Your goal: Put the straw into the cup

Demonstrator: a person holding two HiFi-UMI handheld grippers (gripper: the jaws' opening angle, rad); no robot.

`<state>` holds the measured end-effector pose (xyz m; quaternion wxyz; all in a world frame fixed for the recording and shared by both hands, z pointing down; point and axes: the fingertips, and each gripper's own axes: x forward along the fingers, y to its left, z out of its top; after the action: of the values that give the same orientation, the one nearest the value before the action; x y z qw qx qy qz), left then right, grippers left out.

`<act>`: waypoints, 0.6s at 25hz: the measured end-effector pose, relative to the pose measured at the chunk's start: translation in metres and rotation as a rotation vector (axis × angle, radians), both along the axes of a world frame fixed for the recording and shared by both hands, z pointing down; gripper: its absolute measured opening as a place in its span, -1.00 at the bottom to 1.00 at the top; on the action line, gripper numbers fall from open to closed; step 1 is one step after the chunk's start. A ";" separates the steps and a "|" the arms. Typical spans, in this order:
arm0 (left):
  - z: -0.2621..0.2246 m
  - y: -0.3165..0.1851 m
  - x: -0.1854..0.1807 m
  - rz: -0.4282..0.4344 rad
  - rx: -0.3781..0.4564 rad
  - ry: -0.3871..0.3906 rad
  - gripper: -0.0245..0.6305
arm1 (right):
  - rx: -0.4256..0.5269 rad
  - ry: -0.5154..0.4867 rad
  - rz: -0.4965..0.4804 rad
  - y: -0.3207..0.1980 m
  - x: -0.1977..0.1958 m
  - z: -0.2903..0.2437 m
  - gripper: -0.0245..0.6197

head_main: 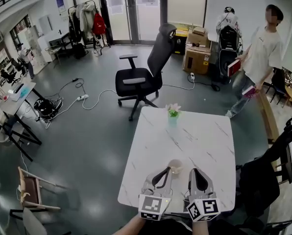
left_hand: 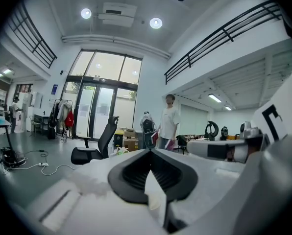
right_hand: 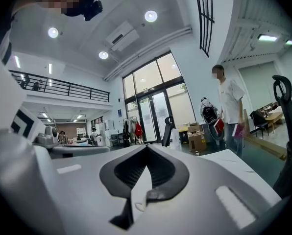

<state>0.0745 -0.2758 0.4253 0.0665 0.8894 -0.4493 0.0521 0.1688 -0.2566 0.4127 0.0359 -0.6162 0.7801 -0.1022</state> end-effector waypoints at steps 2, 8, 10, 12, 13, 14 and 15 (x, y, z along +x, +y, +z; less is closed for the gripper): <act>-0.006 -0.001 -0.002 -0.007 0.013 0.000 -0.92 | 0.020 -0.006 -0.010 -0.002 -0.003 -0.008 -0.92; -0.015 -0.002 -0.007 -0.021 0.038 -0.004 -0.92 | 0.039 -0.027 -0.018 -0.005 -0.005 -0.013 -0.93; -0.015 -0.003 -0.008 -0.027 0.040 -0.006 -0.92 | 0.036 -0.026 -0.022 -0.007 -0.006 -0.012 -0.93; -0.013 -0.004 -0.009 -0.031 0.040 -0.008 -0.92 | 0.037 -0.027 -0.023 -0.008 -0.007 -0.011 -0.93; -0.013 -0.005 -0.009 -0.032 0.039 -0.009 -0.92 | 0.038 -0.030 -0.023 -0.009 -0.007 -0.010 -0.93; -0.012 -0.005 -0.009 -0.033 0.039 -0.009 -0.92 | 0.038 -0.033 -0.024 -0.010 -0.007 -0.010 -0.93; -0.012 -0.006 -0.009 -0.033 0.038 -0.008 -0.92 | 0.038 -0.035 -0.025 -0.010 -0.006 -0.009 -0.93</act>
<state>0.0657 -0.2815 0.4138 0.0485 0.8827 -0.4652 0.0460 0.1624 -0.2669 0.4035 0.0599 -0.6039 0.7887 -0.0985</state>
